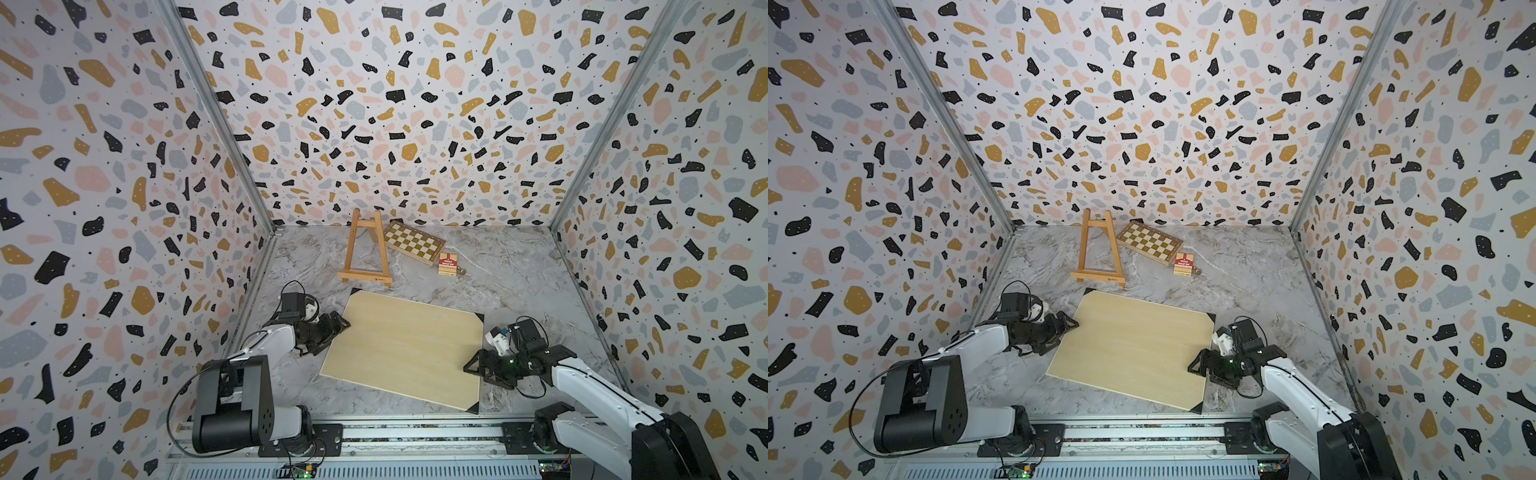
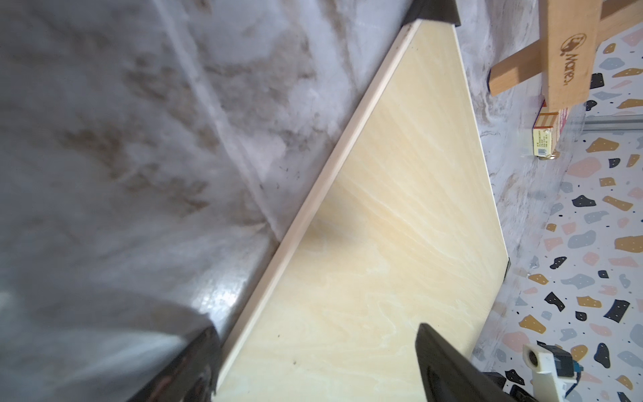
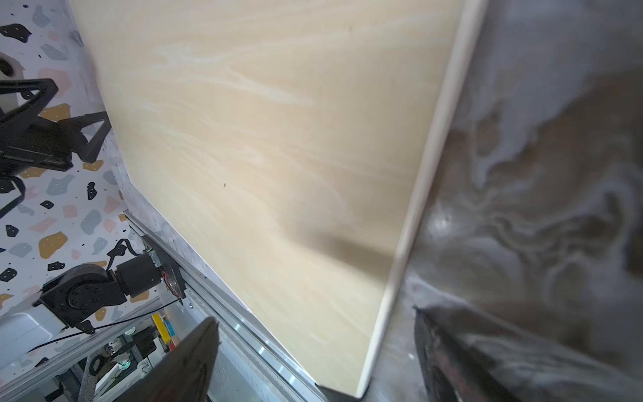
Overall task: Assemble the easel
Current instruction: Pick up the drawing board from the center of the board.
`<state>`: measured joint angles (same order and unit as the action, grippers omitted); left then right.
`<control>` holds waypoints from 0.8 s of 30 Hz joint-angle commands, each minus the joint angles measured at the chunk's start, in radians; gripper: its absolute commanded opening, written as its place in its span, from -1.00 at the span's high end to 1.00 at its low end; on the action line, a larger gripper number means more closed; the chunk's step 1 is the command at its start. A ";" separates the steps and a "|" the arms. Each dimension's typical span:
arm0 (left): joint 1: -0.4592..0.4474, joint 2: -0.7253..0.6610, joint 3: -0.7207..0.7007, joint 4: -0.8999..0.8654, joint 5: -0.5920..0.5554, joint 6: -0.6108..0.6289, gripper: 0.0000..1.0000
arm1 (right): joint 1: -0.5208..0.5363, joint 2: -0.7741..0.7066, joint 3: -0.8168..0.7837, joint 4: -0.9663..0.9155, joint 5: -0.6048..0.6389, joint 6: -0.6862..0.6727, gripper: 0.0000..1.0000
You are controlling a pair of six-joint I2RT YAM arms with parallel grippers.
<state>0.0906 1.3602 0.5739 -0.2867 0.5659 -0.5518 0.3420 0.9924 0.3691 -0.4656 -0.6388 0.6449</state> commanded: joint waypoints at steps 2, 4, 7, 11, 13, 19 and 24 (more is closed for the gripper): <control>-0.027 -0.009 -0.070 -0.140 0.015 -0.038 -0.76 | 0.016 -0.052 -0.019 -0.171 0.028 0.029 -0.78; -0.029 -0.026 -0.077 -0.145 -0.002 -0.042 -0.76 | 0.031 -0.080 -0.003 -0.221 0.054 0.042 -0.79; -0.031 -0.031 -0.079 -0.148 -0.009 -0.044 -0.76 | 0.068 -0.110 -0.014 -0.270 0.062 0.077 -0.78; -0.033 -0.038 -0.086 -0.148 -0.006 -0.048 -0.75 | 0.085 -0.186 -0.065 -0.273 0.022 0.134 -0.79; -0.038 -0.042 -0.093 -0.143 -0.003 -0.051 -0.76 | 0.116 -0.204 -0.092 -0.249 0.000 0.174 -0.78; -0.064 -0.048 -0.099 -0.147 0.013 -0.056 -0.74 | 0.162 -0.204 -0.107 -0.206 -0.029 0.198 -0.78; -0.085 -0.077 -0.111 -0.150 0.018 -0.066 -0.73 | 0.164 -0.234 -0.101 -0.140 -0.106 0.203 -0.79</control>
<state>0.0360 1.2755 0.5159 -0.3016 0.5514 -0.5915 0.4911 0.7666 0.2863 -0.6392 -0.6941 0.8356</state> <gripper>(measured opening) 0.866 0.894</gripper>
